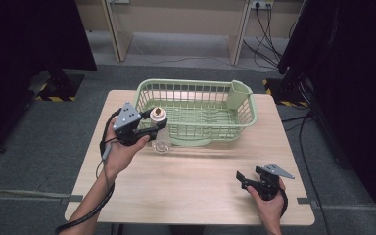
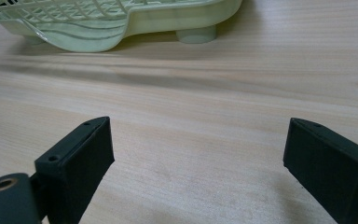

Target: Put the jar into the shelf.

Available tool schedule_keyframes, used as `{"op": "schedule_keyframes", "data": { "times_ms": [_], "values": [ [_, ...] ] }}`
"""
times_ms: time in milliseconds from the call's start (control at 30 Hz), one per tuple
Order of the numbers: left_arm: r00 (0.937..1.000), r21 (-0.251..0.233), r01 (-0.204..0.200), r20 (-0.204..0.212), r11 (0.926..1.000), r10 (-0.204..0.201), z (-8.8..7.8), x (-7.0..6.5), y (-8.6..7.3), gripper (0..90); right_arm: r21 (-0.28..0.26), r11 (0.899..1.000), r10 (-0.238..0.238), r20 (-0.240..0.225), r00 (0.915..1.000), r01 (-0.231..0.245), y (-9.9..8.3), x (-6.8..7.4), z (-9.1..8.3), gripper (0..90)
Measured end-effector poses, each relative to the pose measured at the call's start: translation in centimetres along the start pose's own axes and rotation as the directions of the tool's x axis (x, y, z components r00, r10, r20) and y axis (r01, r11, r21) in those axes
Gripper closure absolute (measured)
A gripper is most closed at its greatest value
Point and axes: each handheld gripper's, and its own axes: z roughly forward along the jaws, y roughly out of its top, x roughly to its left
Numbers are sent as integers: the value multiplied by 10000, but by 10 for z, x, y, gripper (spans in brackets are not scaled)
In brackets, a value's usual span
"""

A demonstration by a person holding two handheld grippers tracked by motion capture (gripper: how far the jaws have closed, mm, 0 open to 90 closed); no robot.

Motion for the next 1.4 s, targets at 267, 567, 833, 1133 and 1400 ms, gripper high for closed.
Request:
{"op": "schedule_keyframes", "data": {
  "times_ms": [267, 567, 833, 1133, 1400],
  "values": [
    [10000, -165, -35, -74, 9999, 34, 0, 2, 12, 458, -5, 10000, -2, 2, 10000, 2, 0, 0, 0, 87],
    [9998, -251, -33, -201, 9997, 28, 3, 4, 22, 459, -7, 10000, -21, 0, 10000, 21, 0, 0, 0, 87],
    [9995, -317, -105, -292, 9994, 96, 5, 5, 33, 458, -17, 10000, -32, 9, 10000, 32, 0, 0, 0, 87],
    [9993, -426, -168, -355, 9990, 153, 7, 5, 45, 458, -26, 10000, -22, 8, 10000, 22, 0, 0, -1, 88],
    [9987, -433, -206, -471, 9988, 186, 11, 6, 52, 458, -26, 10000, -25, 12, 10000, 26, 0, 0, -1, 87]
  ]
}}
